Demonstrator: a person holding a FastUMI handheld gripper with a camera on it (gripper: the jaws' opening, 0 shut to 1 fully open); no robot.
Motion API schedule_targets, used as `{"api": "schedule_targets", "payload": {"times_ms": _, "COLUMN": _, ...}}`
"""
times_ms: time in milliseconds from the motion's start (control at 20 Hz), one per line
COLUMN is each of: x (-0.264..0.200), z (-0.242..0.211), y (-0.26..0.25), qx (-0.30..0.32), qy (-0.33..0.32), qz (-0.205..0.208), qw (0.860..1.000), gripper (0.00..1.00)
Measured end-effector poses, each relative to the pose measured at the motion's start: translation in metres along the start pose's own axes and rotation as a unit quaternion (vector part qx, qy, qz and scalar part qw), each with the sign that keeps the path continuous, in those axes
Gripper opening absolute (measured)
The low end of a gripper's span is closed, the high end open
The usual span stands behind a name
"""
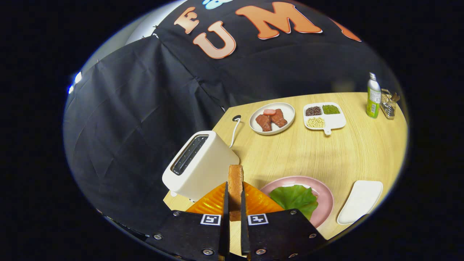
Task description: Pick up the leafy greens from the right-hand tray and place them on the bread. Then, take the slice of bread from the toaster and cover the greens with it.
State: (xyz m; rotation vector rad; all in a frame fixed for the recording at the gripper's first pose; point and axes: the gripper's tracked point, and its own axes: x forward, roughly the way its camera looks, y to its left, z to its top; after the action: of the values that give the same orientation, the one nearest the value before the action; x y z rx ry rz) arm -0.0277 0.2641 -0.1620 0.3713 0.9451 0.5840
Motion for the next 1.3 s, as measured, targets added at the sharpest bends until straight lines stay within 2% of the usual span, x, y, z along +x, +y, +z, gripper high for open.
{"api": "schedule_targets", "payload": {"times_ms": 350, "x": -0.006, "z": -0.033, "y": -0.05, "qx": 0.068, "qy": 0.012, "qz": -0.004, "qw": 0.998, "gripper": 0.12}}
{"api": "schedule_targets", "payload": {"times_ms": 550, "x": -0.005, "z": -0.053, "y": -0.082, "qx": 0.09, "qy": 0.025, "qz": -0.035, "qw": 0.995, "gripper": 0.12}}
{"api": "schedule_targets", "payload": {"times_ms": 700, "x": -0.005, "z": -0.062, "y": -0.102, "qx": 0.089, "qy": 0.028, "qz": -0.059, "qw": 0.994, "gripper": 0.13}}
{"api": "schedule_targets", "payload": {"times_ms": 850, "x": -0.007, "z": -0.071, "y": -0.111, "qx": 0.08, "qy": 0.028, "qz": -0.066, "qw": 0.994, "gripper": 0.13}}
{"api": "schedule_targets", "payload": {"times_ms": 950, "x": -0.009, "z": -0.075, "y": -0.123, "qx": 0.063, "qy": 0.025, "qz": -0.083, "qw": 0.994, "gripper": 0.19}}
{"api": "schedule_targets", "payload": {"times_ms": 1100, "x": -0.013, "z": -0.076, "y": -0.134, "qx": 0.031, "qy": 0.013, "qz": -0.109, "qw": 0.993, "gripper": 0.36}}
{"api": "schedule_targets", "payload": {"times_ms": 1300, "x": -0.021, "z": -0.066, "y": -0.15, "qx": -0.022, "qy": -0.024, "qz": -0.157, "qw": 0.987, "gripper": 0.46}}
